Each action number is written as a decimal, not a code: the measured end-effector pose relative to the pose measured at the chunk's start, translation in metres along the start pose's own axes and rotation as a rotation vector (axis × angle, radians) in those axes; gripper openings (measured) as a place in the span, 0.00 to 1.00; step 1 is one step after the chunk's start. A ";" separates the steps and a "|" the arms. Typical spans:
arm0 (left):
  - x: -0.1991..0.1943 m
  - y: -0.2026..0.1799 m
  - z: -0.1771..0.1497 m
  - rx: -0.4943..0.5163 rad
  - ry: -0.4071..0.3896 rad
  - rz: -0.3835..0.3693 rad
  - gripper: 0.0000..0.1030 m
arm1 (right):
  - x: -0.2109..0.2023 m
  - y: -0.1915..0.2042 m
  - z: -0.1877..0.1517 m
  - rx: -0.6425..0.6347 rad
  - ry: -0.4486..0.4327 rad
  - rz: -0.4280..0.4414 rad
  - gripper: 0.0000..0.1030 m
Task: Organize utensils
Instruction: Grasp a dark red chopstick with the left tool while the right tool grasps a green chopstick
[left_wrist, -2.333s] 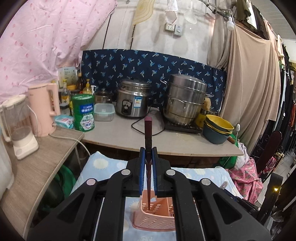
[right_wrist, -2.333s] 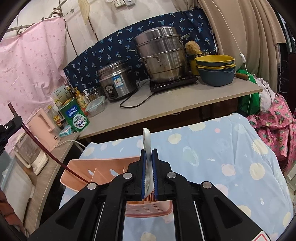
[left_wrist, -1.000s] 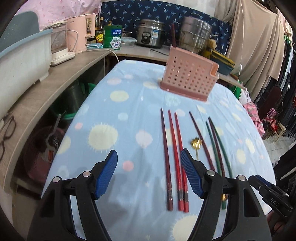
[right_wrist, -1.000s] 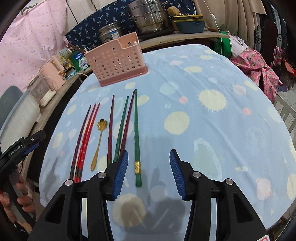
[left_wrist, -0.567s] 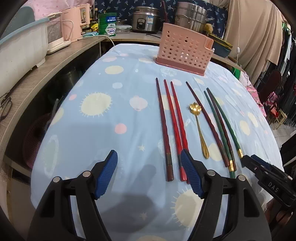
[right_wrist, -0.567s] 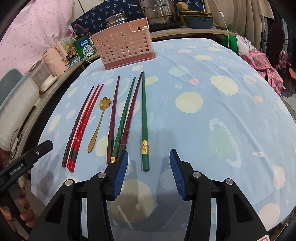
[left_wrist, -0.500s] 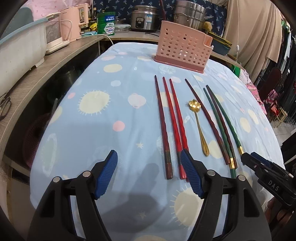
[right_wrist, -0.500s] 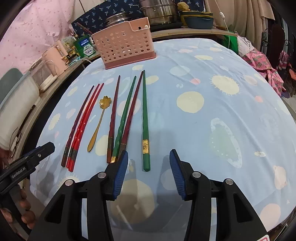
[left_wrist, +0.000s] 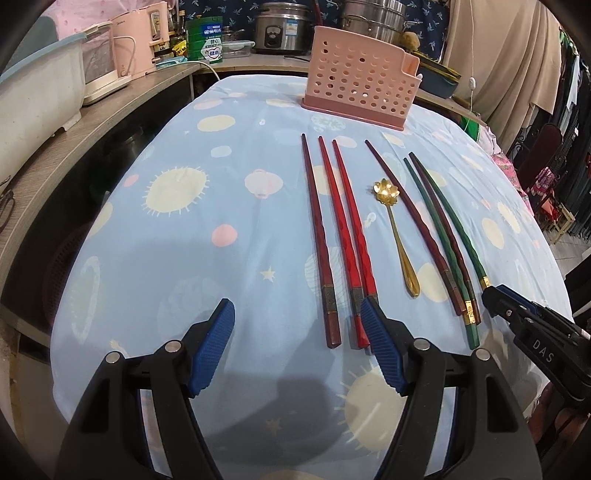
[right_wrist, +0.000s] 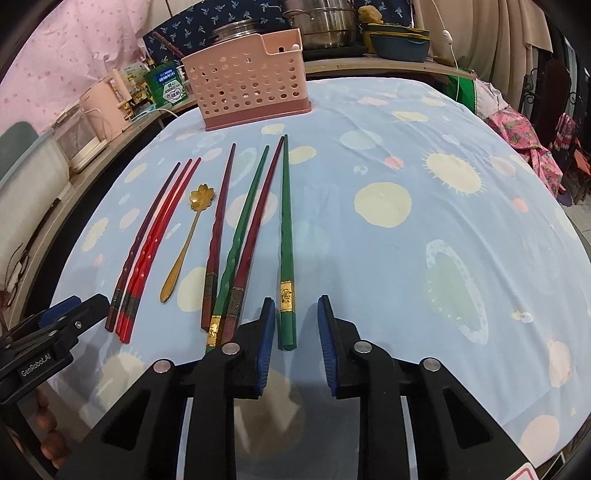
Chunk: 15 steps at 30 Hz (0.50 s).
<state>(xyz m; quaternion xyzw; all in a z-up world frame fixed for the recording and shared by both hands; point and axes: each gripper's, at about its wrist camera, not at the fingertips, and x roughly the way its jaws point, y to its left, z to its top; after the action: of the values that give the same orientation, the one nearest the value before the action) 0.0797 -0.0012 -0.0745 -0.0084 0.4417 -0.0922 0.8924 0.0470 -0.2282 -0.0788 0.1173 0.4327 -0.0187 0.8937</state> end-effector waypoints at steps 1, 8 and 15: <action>0.001 0.000 0.000 0.002 0.001 0.005 0.65 | 0.000 -0.001 0.000 0.002 0.000 0.000 0.14; 0.010 0.002 -0.001 0.006 0.002 0.039 0.64 | 0.000 -0.001 -0.001 0.004 -0.002 -0.001 0.08; 0.012 0.000 -0.001 0.029 -0.004 0.071 0.57 | 0.001 -0.001 -0.001 0.005 -0.001 0.000 0.08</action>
<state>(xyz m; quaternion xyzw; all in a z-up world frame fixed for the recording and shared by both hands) 0.0861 -0.0030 -0.0851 0.0202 0.4385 -0.0669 0.8960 0.0462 -0.2289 -0.0801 0.1193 0.4321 -0.0200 0.8937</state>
